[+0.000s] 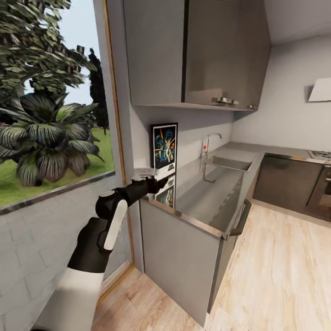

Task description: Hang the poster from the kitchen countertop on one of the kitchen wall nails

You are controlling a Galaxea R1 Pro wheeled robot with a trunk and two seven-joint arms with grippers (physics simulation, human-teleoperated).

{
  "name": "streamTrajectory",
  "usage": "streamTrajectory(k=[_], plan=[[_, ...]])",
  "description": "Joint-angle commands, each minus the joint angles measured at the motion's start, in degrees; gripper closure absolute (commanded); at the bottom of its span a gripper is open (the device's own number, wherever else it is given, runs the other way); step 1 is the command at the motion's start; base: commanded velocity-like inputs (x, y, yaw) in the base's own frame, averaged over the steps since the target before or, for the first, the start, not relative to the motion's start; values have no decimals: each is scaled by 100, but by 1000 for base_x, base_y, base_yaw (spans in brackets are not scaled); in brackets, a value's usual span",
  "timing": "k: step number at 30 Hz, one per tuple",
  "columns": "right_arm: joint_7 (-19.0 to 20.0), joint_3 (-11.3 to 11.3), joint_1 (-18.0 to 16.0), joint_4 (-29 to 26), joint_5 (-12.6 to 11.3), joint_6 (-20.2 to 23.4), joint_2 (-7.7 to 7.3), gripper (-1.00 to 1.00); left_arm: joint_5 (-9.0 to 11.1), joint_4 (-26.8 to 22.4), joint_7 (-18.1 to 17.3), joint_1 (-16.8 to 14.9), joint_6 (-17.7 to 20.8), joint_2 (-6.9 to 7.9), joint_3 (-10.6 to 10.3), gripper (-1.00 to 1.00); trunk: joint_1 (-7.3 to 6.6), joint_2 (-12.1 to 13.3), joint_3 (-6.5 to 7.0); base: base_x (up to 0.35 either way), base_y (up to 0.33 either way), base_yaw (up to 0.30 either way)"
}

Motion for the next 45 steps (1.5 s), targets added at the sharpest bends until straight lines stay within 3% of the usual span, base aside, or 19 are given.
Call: streamTrajectory(k=[1, 10, 23, 25, 30, 33, 37, 41, 45], plan=[[0, -8, 4, -5, 9, -9, 1, -100, 7, -6, -13, -8, 30, -2, -12, -100, 0, -3, -2, 0, 5, -275], [0, -9, 5, -3, 13, -10, 2, -100, 11, -10, -12, -13, 31, 6, -33, -100, 0, -3, 27, 77, 119, -281], [-5, -9, 5, 55, 28, -8, -3, -100, -8, -52, 5, -14, 24, 19, 10, -100, 0, -3, 42, 137, 148, -83], [-6, -9, 5, 79, 29, -9, -5, -100, -11, -54, 8, -14, 23, 21, 64, -100, 0, -3, 47, 146, 142, -144], [-8, -9, 5, 118, 35, -10, -7, -100, -28, -54, 6, -14, 22, 30, 525, -100, 0, -3, 52, 55, 48, -51], [-9, -11, 5, 125, 35, -10, -7, -100, -38, -54, 11, -14, 22, 34, 621, -100, 0, -3, 53, 136, 38, -14], [-9, -15, 5, 127, 32, -10, -7, -100, -51, -52, 19, -14, 19, 51, 669, -100, 0, -3, 53, 260, 92, -5], [-9, -19, 5, 128, 31, -12, -9, -100, -89, -51, 31, -14, 17, 214, 691, -100, 0, -3, 53, 148, 47, -1], [-9, -24, 5, 129, 25, -17, -26, -100, -99, -53, 32, -14, 21, 275, 695, -100, 0, -3, 53, 38, 12, 0]])
